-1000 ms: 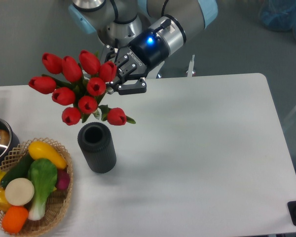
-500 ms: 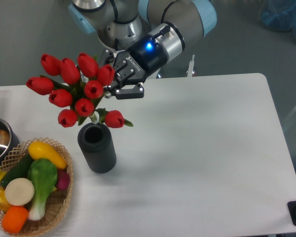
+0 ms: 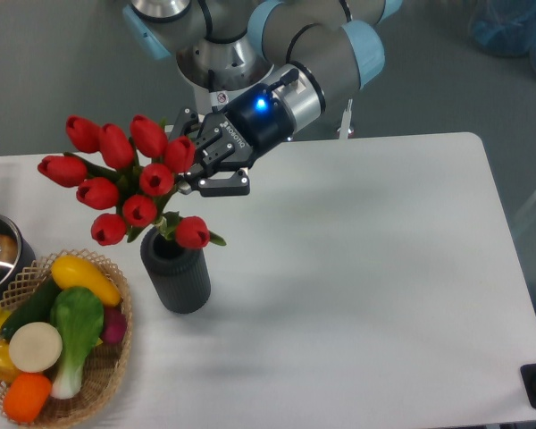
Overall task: Insert the flowers into the vase
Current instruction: 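Lower the tulip stems down into the black vase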
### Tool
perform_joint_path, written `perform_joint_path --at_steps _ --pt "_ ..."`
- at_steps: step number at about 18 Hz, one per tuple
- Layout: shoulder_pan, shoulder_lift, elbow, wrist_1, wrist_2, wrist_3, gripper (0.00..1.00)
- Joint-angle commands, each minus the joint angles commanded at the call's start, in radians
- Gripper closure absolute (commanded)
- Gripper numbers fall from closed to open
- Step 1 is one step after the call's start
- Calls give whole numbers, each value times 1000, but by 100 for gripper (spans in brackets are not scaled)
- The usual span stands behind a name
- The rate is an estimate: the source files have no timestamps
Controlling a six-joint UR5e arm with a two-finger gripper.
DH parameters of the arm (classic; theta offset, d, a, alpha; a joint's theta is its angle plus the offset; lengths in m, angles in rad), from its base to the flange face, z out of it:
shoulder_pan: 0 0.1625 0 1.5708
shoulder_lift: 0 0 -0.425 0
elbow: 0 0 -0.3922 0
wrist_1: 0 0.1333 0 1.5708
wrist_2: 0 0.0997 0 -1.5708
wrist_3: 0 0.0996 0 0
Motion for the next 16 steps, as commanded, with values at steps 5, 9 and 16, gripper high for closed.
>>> perform_joint_path --at_steps 5,9,16 --pt "0 -3 -32 0 0 57 100" --pt "0 -5 -54 2 2 80 100" --pt "0 -6 -97 2 2 123 99"
